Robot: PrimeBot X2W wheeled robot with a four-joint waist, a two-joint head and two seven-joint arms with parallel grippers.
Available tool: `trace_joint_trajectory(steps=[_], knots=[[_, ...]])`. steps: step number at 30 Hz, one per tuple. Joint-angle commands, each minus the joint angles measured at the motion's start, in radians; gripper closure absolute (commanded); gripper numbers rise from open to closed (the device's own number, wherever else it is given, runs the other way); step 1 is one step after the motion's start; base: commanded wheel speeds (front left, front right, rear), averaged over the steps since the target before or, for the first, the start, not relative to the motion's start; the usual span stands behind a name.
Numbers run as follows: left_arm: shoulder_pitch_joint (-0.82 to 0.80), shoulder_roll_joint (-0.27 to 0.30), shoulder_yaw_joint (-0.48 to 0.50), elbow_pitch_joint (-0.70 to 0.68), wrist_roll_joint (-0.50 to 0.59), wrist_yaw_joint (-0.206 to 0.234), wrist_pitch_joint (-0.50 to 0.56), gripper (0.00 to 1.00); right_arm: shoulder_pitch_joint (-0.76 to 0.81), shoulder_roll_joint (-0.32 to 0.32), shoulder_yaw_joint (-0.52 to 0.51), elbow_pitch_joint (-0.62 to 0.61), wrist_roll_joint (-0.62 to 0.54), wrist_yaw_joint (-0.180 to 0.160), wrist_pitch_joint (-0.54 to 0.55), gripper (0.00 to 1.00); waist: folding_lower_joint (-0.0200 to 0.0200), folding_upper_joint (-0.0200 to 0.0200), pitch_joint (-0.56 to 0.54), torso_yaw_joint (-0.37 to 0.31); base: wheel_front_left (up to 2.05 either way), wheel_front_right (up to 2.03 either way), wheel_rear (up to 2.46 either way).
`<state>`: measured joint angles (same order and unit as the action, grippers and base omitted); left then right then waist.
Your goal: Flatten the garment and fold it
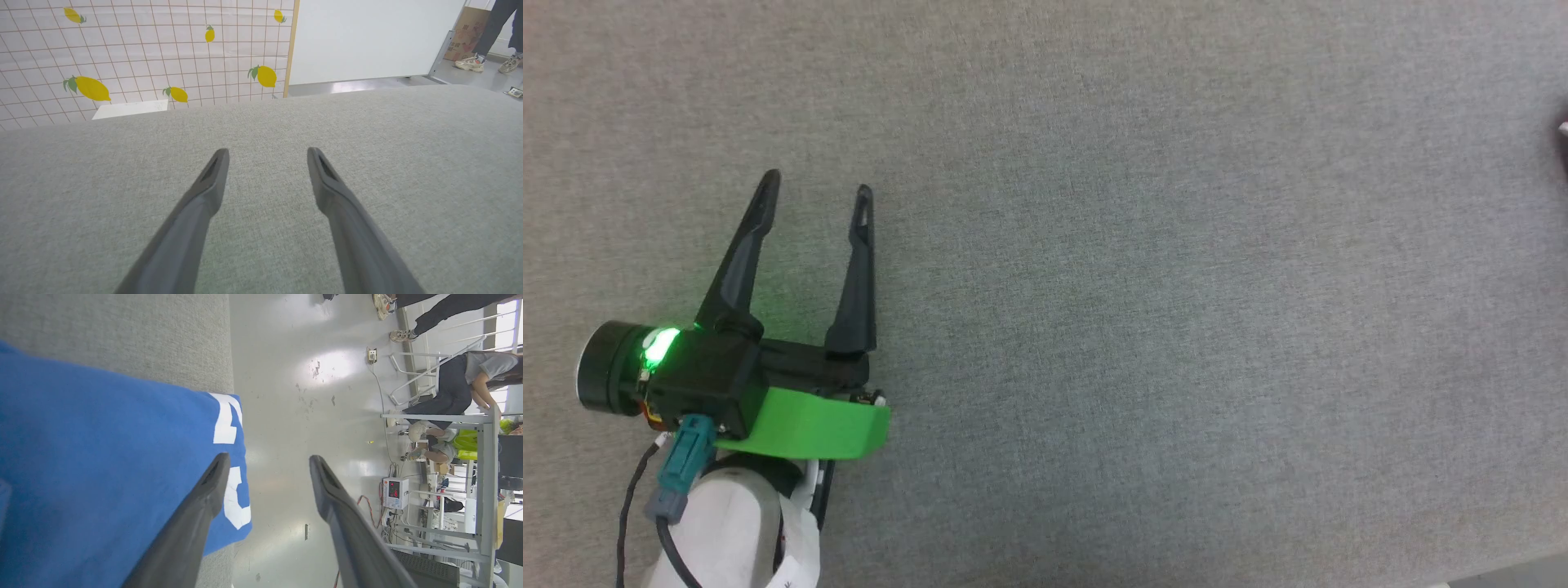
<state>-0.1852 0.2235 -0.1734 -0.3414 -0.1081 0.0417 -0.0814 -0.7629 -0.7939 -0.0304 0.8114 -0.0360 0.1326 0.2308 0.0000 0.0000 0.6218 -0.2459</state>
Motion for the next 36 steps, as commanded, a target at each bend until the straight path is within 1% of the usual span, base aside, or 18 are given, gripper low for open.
trace_joint_trajectory(steps=[1,4,7,10,13,17,21,24,28,30,32,36], knots=[[-0.007,-0.001,0.005,0.011,-0.007,0.007,-0.017,0.00,-0.017,0.008,-0.006,0.018,0.002,-0.002,-0.019,0.00,0.0000,0.0000,-0.026,0.009,0.00,0.00,0.00],[0.005,-0.011,0.011,0.043,-0.018,0.016,-0.053,0.00,-0.010,0.018,-0.009,0.047,0.020,-0.002,-0.067,0.00,0.0000,0.0000,-0.065,0.021,0.00,0.00,0.00],[0.021,-0.022,0.014,0.075,-0.026,0.025,-0.094,0.00,0.004,0.043,-0.018,0.056,0.053,-0.002,-0.137,0.00,0.0000,0.0000,-0.116,0.036,0.00,0.00,0.00],[0.038,-0.031,0.017,0.098,-0.025,0.033,-0.138,0.00,0.028,0.081,-0.036,0.059,0.102,-0.002,-0.198,0.00,0.0000,0.0000,-0.176,0.055,0.00,0.00,0.00],[0.058,-0.046,0.019,0.128,-0.041,0.038,-0.157,0.00,0.058,0.127,-0.054,0.052,0.154,-0.002,-0.241,0.00,0.0000,0.0000,-0.239,0.076,0.00,0.00,0.00],[0.081,-0.065,0.023,0.170,-0.064,0.039,-0.169,0.00,0.126,0.202,-0.072,-0.006,0.211,-0.002,-0.285,0.00,0.0000,0.0000,-0.320,0.107,0.00,0.00,0.00],[0.107,-0.081,0.027,0.216,-0.091,0.030,-0.176,0.00,0.222,0.307,-0.133,-0.128,0.255,-0.002,-0.327,0.00,0.0000,0.0000,-0.399,0.140,0.00,0.00,0.00],[0.132,-0.087,0.031,0.243,-0.108,0.025,-0.178,0.00,0.313,0.404,-0.196,-0.260,0.253,-0.002,-0.347,0.00,0.0000,0.0000,-0.448,0.158,0.00,0.00,0.00],[0.162,-0.087,0.037,0.263,-0.113,0.024,-0.179,0.00,0.441,0.532,-0.235,-0.465,0.229,-0.002,-0.333,0.00,0.0000,0.0000,-0.494,0.178,0.00,0.00,0.00],[0.176,-0.088,0.035,0.275,-0.118,0.017,-0.179,0.00,0.503,0.597,-0.243,-0.567,0.212,-0.002,-0.320,0.00,0.0000,0.0000,-0.515,0.188,0.00,0.00,0.00],[0.185,-0.096,0.041,0.284,-0.129,0.019,-0.180,0.00,0.557,0.654,-0.246,-0.656,0.200,-0.002,-0.307,0.00,0.0000,0.0000,-0.538,0.198,0.00,0.00,0.00],[0.198,-0.108,0.052,0.303,-0.139,0.020,-0.180,0.00,0.647,0.710,-0.221,-0.777,0.171,-0.002,-0.297,0.00,0.0000,0.0000,-0.583,0.217,0.00,0.00,0.00]])
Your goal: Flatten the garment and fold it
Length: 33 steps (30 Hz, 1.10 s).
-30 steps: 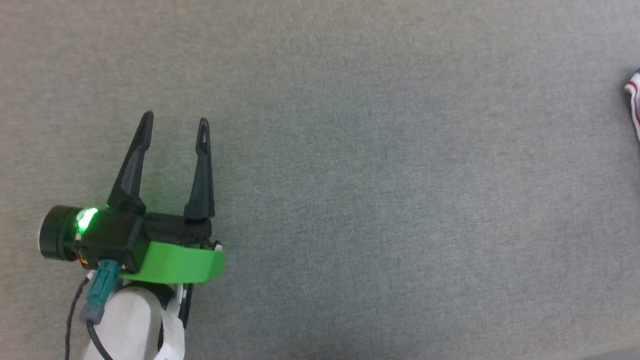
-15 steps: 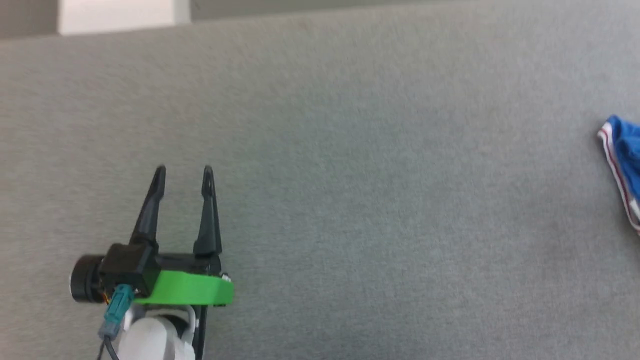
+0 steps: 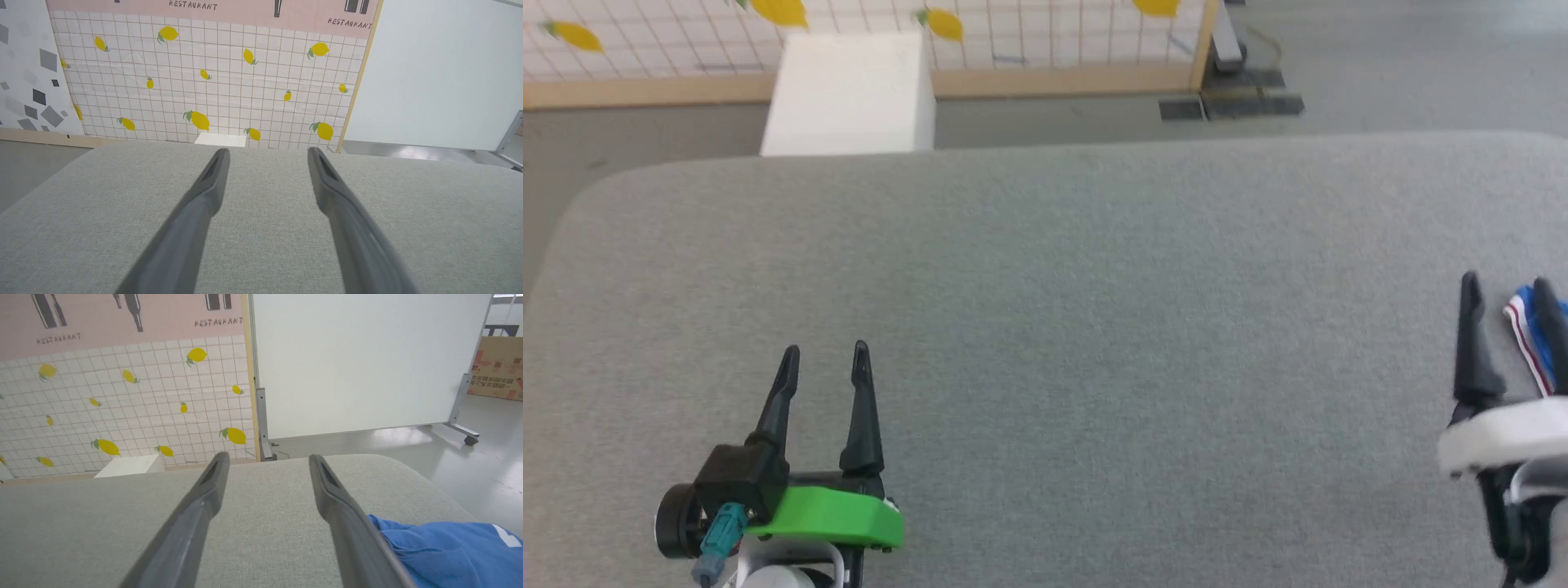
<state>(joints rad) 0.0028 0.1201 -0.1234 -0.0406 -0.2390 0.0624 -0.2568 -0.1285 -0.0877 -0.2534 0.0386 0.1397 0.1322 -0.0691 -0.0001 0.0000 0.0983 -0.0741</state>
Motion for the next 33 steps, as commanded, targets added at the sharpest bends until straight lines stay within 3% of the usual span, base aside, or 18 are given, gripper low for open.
trace_joint_trajectory(steps=[1,7,15,32,33], knots=[[0.013,-0.005,0.002,0.008,-0.009,-0.006,-0.005,0.00,0.033,0.012,0.011,-0.023,-0.011,-0.002,0.005,0.00,0.0001,0.0000,-0.069,0.048,0.00,0.00,0.00],[0.047,-0.014,0.005,0.031,-0.002,-0.027,-0.005,0.00,0.132,0.036,0.051,-0.076,-0.048,-0.002,-0.006,0.00,0.0001,0.0000,-0.123,0.062,0.00,0.00,0.00],[0.096,-0.031,0.000,0.058,0.007,-0.053,-0.005,0.00,0.204,0.037,0.059,0.025,0.004,-0.002,-0.070,0.00,0.0001,0.0000,-0.145,0.070,0.00,0.00,0.00],[0.090,-0.052,0.005,0.048,0.035,-0.087,-0.005,0.00,0.167,0.037,0.089,0.097,0.009,-0.002,-0.099,0.00,0.0001,0.0000,-0.119,0.036,0.00,0.00,0.00],[0.093,-0.050,0.005,0.052,0.031,-0.081,0.000,1.00,0.182,0.036,0.087,0.096,0.003,0.000,-0.098,1.00,0.0001,0.0000,-0.120,0.037,0.00,0.00,0.00]])
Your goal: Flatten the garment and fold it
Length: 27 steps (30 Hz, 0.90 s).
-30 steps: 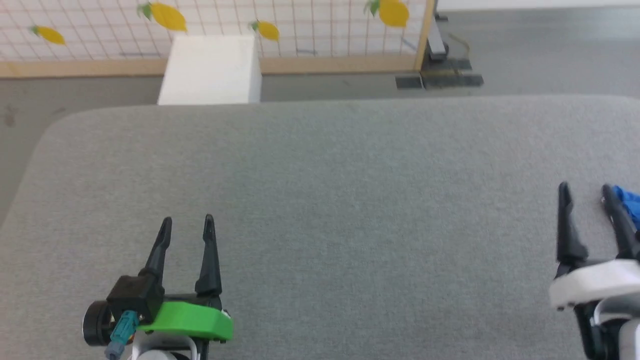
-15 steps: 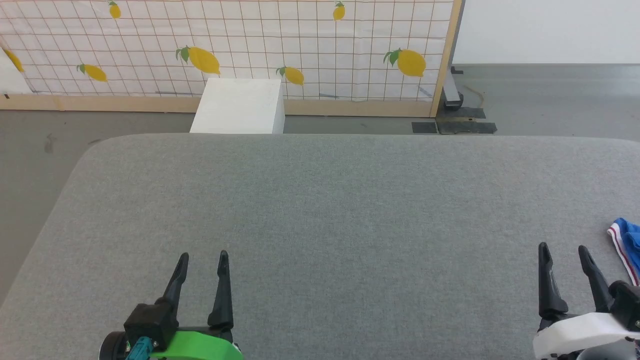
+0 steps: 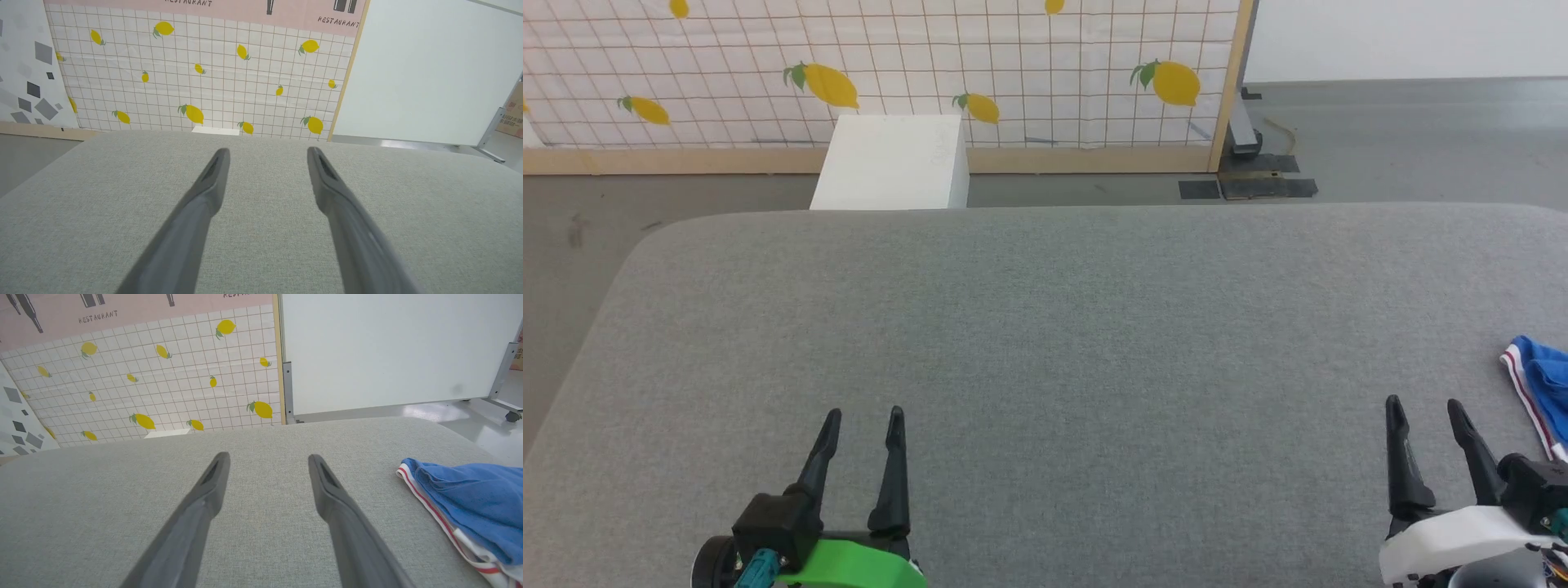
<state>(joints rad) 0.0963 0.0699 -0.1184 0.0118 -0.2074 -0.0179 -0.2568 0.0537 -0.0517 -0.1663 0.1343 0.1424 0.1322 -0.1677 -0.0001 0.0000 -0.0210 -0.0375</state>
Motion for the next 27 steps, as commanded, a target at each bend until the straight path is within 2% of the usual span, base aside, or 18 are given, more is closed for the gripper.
trace_joint_trajectory(steps=[1,27], knots=[[0.000,0.000,0.000,0.000,0.000,0.000,0.000,1.00,0.000,0.000,0.000,0.000,0.000,0.000,0.000,1.00,0.0001,0.0000,0.000,0.000,0.00,0.00,0.00],[-0.018,-0.004,0.022,-0.001,0.038,0.003,0.048,1.00,-0.009,0.000,0.030,-0.025,-0.026,0.000,0.031,1.00,0.0001,0.0000,0.004,0.007,0.00,0.00,0.00]])
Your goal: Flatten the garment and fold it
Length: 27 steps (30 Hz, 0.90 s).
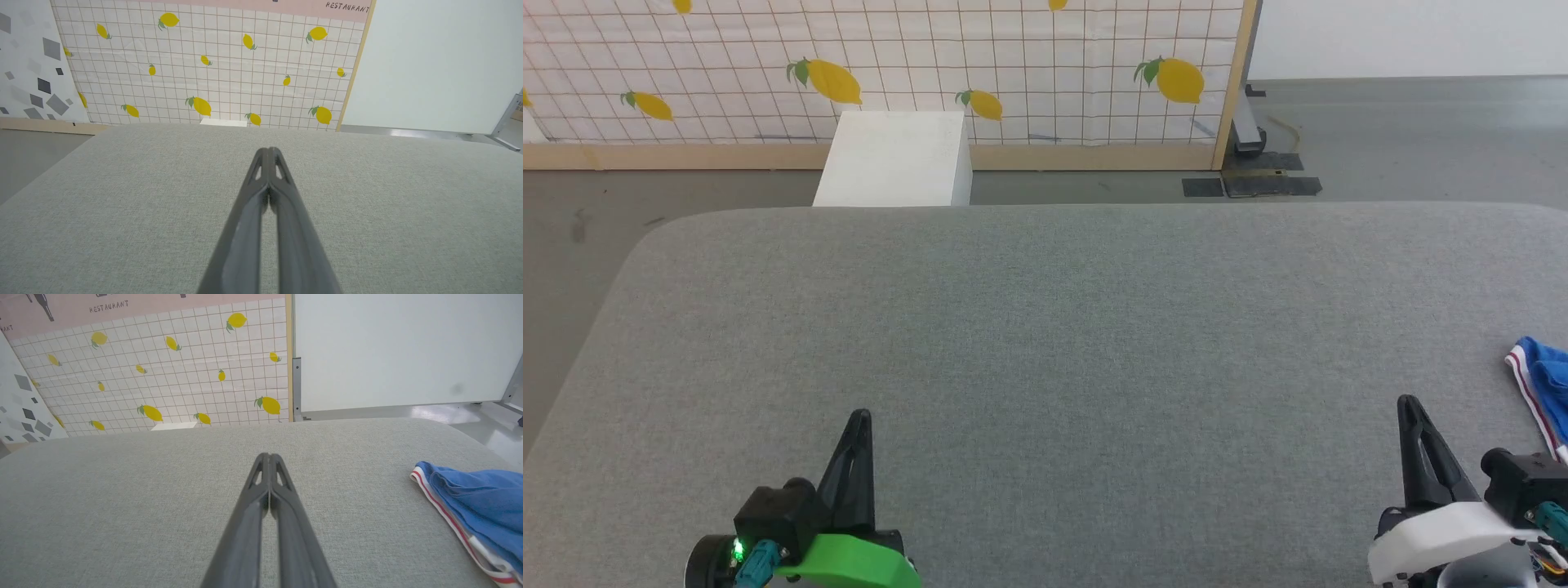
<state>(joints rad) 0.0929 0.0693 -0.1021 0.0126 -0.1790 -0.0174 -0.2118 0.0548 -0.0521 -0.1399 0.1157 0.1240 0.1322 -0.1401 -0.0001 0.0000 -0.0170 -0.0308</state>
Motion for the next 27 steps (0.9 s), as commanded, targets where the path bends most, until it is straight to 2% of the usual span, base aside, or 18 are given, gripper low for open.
trace_joint_trajectory(steps=[1,27], knots=[[-0.015,-0.003,0.007,-0.002,0.011,0.003,0.005,1.00,-0.011,0.000,0.005,-0.007,-0.009,0.000,0.005,1.00,0.0001,0.0000,0.000,0.000,0.00,0.00,0.00],[-0.035,-0.007,0.031,-0.005,0.054,0.007,0.057,1.00,-0.022,0.001,0.039,-0.035,-0.038,-0.001,0.039,1.00,0.0001,0.0000,0.004,0.008,0.00,0.00,0.00]])
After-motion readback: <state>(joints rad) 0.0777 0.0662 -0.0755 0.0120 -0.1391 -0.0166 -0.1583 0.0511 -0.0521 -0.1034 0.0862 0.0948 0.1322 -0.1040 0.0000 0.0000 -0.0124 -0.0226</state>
